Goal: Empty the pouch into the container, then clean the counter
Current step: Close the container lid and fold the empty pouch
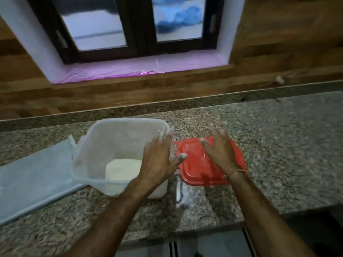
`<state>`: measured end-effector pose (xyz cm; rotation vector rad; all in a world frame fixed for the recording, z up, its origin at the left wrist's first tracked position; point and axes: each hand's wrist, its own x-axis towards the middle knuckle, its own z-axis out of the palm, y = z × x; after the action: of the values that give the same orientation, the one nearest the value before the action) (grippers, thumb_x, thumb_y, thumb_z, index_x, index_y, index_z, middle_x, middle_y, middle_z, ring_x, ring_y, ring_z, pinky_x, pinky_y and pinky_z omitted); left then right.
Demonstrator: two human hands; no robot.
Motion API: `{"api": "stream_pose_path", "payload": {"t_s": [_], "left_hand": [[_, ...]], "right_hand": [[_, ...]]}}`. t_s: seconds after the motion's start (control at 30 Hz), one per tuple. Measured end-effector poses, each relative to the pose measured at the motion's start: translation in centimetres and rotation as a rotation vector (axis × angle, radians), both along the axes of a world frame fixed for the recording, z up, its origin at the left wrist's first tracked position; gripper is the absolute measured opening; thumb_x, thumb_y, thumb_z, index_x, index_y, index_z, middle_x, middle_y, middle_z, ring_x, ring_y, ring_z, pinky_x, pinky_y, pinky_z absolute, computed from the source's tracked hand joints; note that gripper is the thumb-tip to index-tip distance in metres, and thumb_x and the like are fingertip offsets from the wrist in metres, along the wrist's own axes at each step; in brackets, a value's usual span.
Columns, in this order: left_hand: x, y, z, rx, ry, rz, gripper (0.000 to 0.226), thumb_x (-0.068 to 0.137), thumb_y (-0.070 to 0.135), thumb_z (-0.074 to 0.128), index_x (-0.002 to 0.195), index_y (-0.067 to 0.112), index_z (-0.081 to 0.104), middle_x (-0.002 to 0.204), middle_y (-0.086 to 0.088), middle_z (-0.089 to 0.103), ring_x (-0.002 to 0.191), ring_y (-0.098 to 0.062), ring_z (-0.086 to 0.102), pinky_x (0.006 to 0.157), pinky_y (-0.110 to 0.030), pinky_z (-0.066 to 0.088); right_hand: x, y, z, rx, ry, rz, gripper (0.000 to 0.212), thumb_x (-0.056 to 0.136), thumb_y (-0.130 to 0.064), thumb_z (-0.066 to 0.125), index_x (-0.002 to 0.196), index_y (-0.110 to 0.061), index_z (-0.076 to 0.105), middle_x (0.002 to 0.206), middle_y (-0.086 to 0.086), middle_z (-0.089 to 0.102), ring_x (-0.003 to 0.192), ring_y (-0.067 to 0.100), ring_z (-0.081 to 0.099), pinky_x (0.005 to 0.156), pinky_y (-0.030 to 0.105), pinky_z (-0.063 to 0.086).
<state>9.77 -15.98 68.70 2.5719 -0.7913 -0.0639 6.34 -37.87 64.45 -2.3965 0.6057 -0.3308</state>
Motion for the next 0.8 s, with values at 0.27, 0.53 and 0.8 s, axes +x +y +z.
{"api": "stream_pose_path", "payload": {"t_s": [0.27,0.53,0.8], "left_hand": [[0.7,-4.7,-0.8,0.171,-0.034,0.086,0.106,0.089,0.075,0.036,0.163,0.007,0.003,0.171,-0.016,-0.010,0.159,-0.030,-0.006,0.126,-0.055,0.012],[1.3,-6.8,-0.8,0.221,-0.083,0.162,0.101,0.097,0.059,0.052,0.162,0.003,-0.001,0.170,-0.019,-0.009,0.158,-0.031,-0.005,0.127,-0.052,0.013],[1.3,-6.8,-1.1,0.222,-0.087,0.181,0.098,0.098,0.059,0.051,0.162,0.006,0.000,0.171,-0.016,-0.010,0.159,-0.029,-0.005,0.127,-0.051,0.012]], "right_hand": [[-3.0,-8.0,-7.7,0.080,0.480,-0.240,0.091,0.080,-0.059,0.074,0.152,-0.020,0.032,0.145,0.021,0.043,0.132,0.039,0.045,0.104,0.050,0.043],[-1.4,-8.8,-11.0,0.182,0.491,-0.204,0.119,0.065,-0.056,0.088,0.157,-0.023,0.019,0.150,0.019,0.039,0.136,0.039,0.042,0.105,0.058,0.045],[-0.5,-9.7,-11.3,0.527,0.273,-0.412,0.112,0.054,-0.047,0.095,0.143,-0.036,0.029,0.137,0.015,0.042,0.119,0.041,0.053,0.088,0.061,0.056]]}}
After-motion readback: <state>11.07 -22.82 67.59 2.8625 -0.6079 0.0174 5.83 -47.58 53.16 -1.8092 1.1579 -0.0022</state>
